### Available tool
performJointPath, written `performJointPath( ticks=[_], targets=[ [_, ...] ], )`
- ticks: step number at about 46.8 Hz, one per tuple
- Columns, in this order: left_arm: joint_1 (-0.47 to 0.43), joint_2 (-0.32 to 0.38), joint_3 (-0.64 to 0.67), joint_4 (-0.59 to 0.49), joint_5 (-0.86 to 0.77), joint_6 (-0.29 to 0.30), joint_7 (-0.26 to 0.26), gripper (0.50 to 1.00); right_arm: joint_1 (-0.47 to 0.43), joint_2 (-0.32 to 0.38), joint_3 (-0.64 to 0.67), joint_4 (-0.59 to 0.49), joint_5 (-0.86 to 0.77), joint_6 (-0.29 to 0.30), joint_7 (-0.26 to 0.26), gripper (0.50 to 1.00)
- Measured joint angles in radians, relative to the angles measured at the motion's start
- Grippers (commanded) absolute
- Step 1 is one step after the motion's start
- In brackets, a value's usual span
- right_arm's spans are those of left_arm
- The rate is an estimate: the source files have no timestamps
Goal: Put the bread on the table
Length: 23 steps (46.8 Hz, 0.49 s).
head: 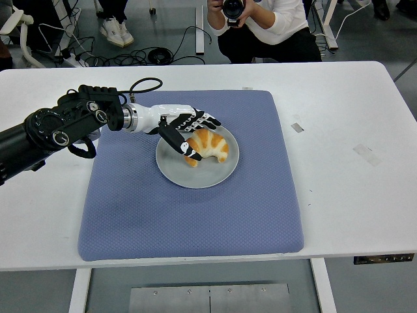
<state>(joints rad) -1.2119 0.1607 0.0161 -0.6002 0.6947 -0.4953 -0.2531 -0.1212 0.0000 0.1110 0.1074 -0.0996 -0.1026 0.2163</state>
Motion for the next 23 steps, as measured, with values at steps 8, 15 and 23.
performJointPath(
  ticks=[8,15,23],
  targets=[
    [0.000,0.000,0.001,0.002,0.006,0.000,0.000,0.887,0.000,0.000,0.000,0.000,0.000,0.000,0.000,1.000],
    [0.000,0.000,0.001,0.003,0.009,0.000,0.000,0.883,0.000,0.000,0.000,0.000,0.000,0.000,0.000,1.000],
    [-0.004,-0.001,0.006,0.004,0.011,0.000,0.000,0.837,0.000,0.000,0.000,0.000,0.000,0.000,0.000,1.000]
  ],
)
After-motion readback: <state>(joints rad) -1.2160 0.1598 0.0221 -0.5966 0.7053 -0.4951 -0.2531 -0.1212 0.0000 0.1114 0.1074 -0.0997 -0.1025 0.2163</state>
